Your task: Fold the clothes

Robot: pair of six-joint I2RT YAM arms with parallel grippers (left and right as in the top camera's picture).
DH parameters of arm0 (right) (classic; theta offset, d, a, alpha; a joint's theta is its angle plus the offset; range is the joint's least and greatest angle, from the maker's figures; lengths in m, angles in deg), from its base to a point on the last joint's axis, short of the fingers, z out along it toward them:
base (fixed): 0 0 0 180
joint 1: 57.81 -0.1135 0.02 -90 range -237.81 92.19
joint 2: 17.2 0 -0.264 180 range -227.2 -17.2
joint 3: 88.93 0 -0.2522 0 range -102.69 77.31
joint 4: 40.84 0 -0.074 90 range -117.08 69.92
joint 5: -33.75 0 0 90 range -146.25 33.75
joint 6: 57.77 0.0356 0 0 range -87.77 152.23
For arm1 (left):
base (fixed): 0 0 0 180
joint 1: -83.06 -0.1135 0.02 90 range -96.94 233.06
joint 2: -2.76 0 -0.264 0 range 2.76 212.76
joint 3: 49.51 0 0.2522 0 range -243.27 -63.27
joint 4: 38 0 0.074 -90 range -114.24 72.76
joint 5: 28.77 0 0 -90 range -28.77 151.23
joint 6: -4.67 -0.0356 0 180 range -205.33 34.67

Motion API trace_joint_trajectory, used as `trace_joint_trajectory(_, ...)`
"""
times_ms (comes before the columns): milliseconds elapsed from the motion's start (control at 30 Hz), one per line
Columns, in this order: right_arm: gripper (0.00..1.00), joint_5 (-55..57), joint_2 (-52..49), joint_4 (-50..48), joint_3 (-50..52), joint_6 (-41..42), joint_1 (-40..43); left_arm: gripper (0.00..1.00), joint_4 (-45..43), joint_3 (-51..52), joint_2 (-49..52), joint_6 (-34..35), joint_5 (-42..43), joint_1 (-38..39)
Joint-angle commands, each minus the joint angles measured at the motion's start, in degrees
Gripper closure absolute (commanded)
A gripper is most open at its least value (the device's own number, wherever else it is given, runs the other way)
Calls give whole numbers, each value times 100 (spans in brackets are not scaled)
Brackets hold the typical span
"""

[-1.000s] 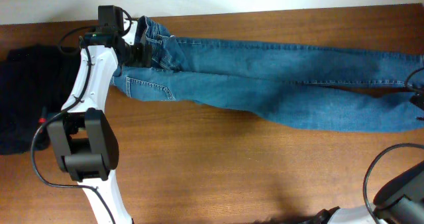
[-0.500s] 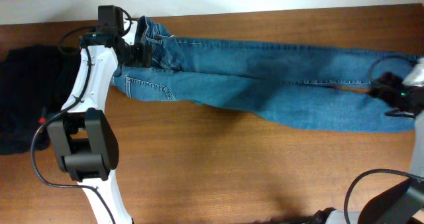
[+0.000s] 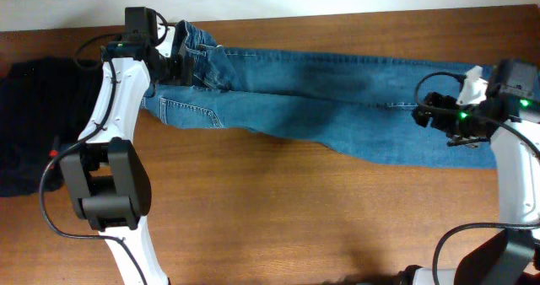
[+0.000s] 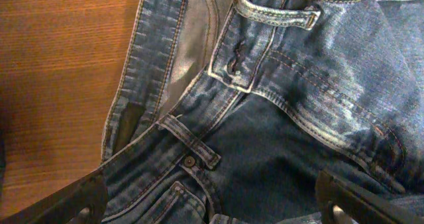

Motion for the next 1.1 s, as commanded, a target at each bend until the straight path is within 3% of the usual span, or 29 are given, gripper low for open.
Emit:
trace_joint_trajectory(0,7,-76,44,66,-57,-15,-179,1,4,-55,20,-92,63,7)
trace_joint_trajectory(200,7,-72,44,136,-52,-37,-236,1,4,-55,20,-92,66,7)
trace_joint_trajectory(333,0,-74,39,138,-52,-35,-236,1,2,-55,20,-90,66,7)
trace_joint_trajectory(533,1,-72,33,205,-52,-35,-236,1,146,-55,15,-92,61,22)
trace_joint_trajectory(767,1,-72,33,199,-50,-35,-236,1,1464,-66,-140,90,-4,17)
trace_joint_trajectory(967,1,-72,33,210,-50,-35,-236,1,3018,-66,-319,1565,2,20)
trace_joint_trajectory(1067,1,-72,33,223,-46,-35,-236,1,3740,-66,-345,1864,0,50)
